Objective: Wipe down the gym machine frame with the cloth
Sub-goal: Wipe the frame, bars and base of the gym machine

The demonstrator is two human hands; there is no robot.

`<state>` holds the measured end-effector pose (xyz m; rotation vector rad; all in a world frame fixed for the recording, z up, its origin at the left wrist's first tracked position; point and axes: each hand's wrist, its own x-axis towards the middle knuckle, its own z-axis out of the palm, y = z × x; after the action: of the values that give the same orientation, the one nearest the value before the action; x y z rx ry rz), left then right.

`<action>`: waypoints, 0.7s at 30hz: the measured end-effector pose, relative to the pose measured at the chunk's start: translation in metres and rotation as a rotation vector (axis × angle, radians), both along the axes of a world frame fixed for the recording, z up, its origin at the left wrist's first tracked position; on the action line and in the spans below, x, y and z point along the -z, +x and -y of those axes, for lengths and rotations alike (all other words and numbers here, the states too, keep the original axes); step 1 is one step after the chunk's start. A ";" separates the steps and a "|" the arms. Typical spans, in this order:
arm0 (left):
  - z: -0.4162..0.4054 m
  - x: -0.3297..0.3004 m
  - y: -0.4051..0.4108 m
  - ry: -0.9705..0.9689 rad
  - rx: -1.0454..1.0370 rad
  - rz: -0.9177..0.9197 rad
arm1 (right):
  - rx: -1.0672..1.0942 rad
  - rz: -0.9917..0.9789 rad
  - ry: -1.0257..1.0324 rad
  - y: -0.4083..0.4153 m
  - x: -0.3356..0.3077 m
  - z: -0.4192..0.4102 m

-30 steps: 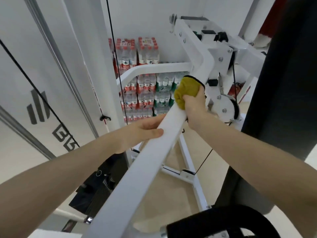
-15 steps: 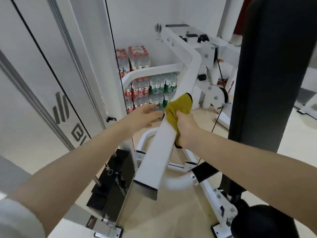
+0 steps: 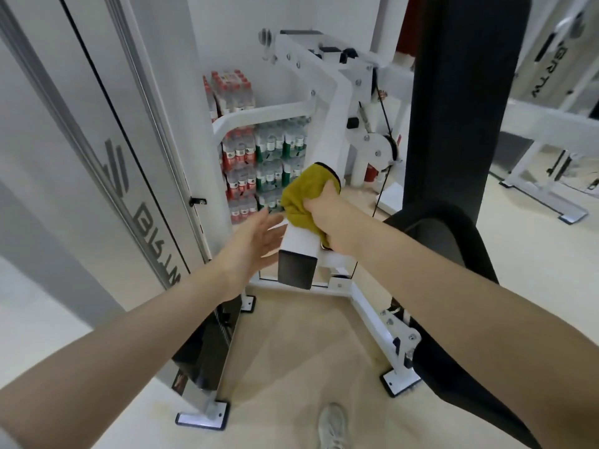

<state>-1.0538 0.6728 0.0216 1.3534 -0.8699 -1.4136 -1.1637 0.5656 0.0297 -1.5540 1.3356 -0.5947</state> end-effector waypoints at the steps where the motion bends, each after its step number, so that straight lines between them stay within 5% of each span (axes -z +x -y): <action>1: -0.002 0.002 0.000 -0.002 0.022 -0.003 | 0.010 -0.066 -0.059 0.001 -0.007 0.000; 6: -0.009 0.004 0.004 -0.060 -0.060 -0.110 | -0.425 -0.511 -0.564 -0.007 -0.005 -0.015; 9: -0.012 0.013 0.019 -0.099 -0.175 0.008 | -0.777 -0.410 -0.787 -0.020 -0.008 -0.034; 12: -0.015 0.017 0.028 -0.055 -0.280 0.050 | -1.074 -0.386 -0.822 -0.011 -0.017 -0.024; 18: -0.005 0.012 0.036 -0.047 -0.313 0.119 | -0.957 -0.831 -0.725 0.019 -0.046 0.052; 21: 0.008 0.008 0.036 -0.046 -0.301 0.108 | -1.180 -0.864 -0.695 0.024 -0.046 0.042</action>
<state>-1.0179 0.6643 0.0137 1.4672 -0.7274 -1.0920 -1.1396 0.5232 0.0761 -2.9615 0.4631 0.4944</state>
